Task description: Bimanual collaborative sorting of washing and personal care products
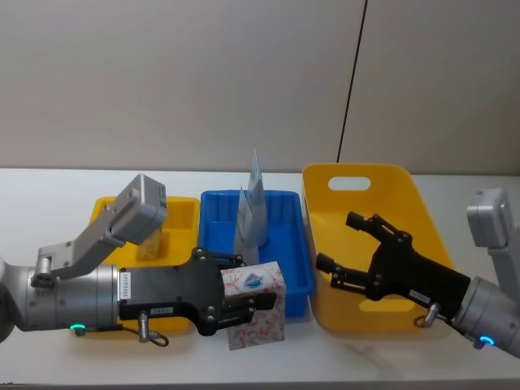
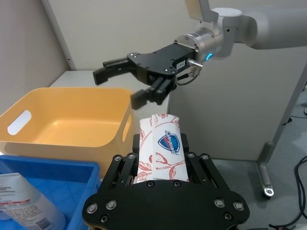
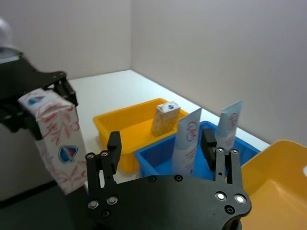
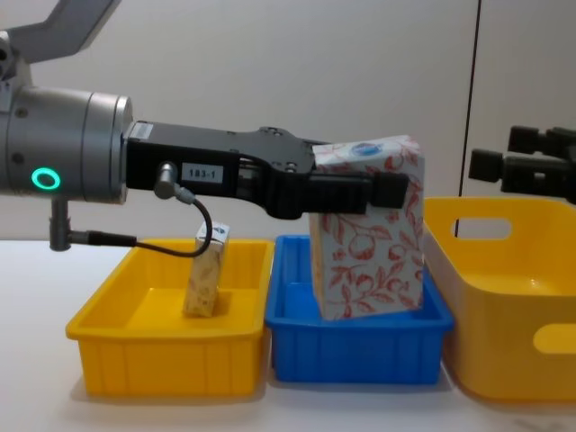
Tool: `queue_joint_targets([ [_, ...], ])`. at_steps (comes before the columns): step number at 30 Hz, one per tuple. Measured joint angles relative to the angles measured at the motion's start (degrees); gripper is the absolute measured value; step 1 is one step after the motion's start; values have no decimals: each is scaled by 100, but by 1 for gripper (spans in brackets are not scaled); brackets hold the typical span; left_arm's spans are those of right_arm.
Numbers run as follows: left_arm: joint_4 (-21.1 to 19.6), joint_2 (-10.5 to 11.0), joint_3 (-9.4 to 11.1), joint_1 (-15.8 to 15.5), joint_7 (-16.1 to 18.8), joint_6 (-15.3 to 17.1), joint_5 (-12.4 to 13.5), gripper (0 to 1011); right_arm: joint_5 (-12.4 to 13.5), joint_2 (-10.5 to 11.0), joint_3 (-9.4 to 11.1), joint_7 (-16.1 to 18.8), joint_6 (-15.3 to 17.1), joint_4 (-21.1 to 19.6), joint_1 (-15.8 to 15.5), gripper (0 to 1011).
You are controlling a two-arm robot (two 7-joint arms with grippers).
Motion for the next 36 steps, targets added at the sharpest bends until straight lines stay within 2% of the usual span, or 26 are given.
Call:
queue_joint_targets([
  [9,0,0,0,0,1,0,1,377,-70,194,-403,1038,-150,704,704,1000],
  [17,-1,0,0,1,1,0,1,377,-158,269,-740,1797,-250,1298,1272,1000],
  [24,0,0,0,1,1,0,1,376,-195,275,-932,2186,-314,1610,1567,1000],
  [36,0,0,0,1,1,0,1,377,-217,240,-1152,2512,-381,1824,1798,1000],
])
